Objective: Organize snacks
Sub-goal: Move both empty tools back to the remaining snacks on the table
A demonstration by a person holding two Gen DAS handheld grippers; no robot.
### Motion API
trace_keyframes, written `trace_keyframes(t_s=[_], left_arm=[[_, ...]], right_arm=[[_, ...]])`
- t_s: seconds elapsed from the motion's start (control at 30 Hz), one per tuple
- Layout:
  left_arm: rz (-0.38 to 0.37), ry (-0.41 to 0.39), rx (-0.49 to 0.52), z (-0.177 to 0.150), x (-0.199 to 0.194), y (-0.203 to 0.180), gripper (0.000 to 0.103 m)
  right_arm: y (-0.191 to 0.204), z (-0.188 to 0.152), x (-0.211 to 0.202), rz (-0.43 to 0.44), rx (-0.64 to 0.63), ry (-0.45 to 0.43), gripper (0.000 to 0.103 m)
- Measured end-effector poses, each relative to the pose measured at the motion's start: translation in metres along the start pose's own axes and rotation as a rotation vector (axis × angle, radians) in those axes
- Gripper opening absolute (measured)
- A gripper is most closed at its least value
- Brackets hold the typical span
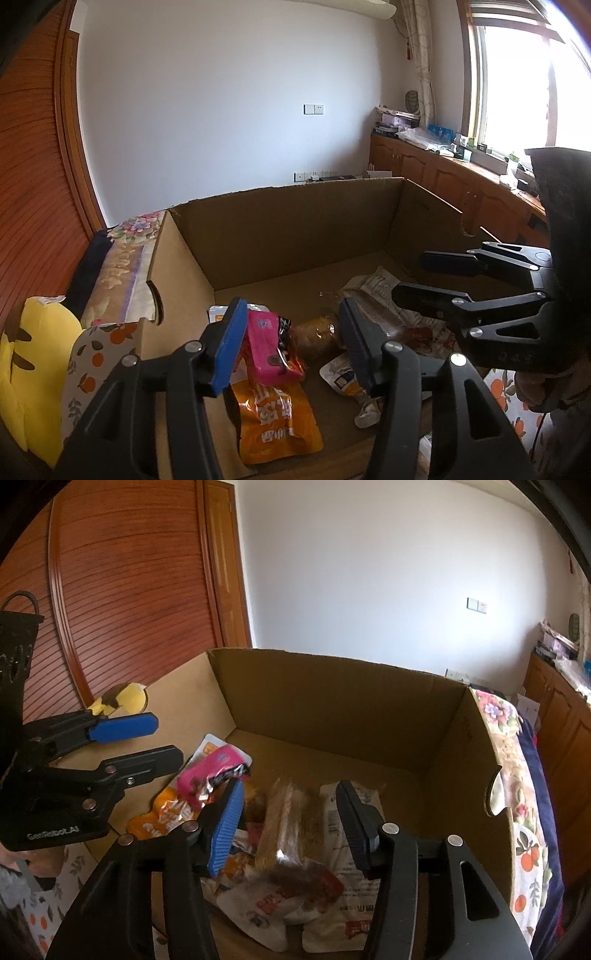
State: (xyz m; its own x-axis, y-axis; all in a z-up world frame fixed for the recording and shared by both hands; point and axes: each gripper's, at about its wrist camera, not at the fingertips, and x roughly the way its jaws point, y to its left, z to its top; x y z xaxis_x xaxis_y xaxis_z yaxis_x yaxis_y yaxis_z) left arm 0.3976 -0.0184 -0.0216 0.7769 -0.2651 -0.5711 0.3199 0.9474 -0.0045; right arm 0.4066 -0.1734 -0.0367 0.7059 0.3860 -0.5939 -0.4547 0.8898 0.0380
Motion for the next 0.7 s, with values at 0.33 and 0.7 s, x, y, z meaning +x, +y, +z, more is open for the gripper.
trace_keyframes(t_s=[0.33, 0.7], left_arm=[[-0.010, -0.055, -0.013, -0.002, -0.048, 0.002, 0.053], [-0.008, -0.051, 0.019, -0.055, -0.108, -0.008, 0.058]], right_arm=[[0.017, 0.008, -0.046, -0.018, -0.019, -0.046, 0.053], [0.043, -0.031, -0.117, -0.015, -0.004, -0.030, 0.053]])
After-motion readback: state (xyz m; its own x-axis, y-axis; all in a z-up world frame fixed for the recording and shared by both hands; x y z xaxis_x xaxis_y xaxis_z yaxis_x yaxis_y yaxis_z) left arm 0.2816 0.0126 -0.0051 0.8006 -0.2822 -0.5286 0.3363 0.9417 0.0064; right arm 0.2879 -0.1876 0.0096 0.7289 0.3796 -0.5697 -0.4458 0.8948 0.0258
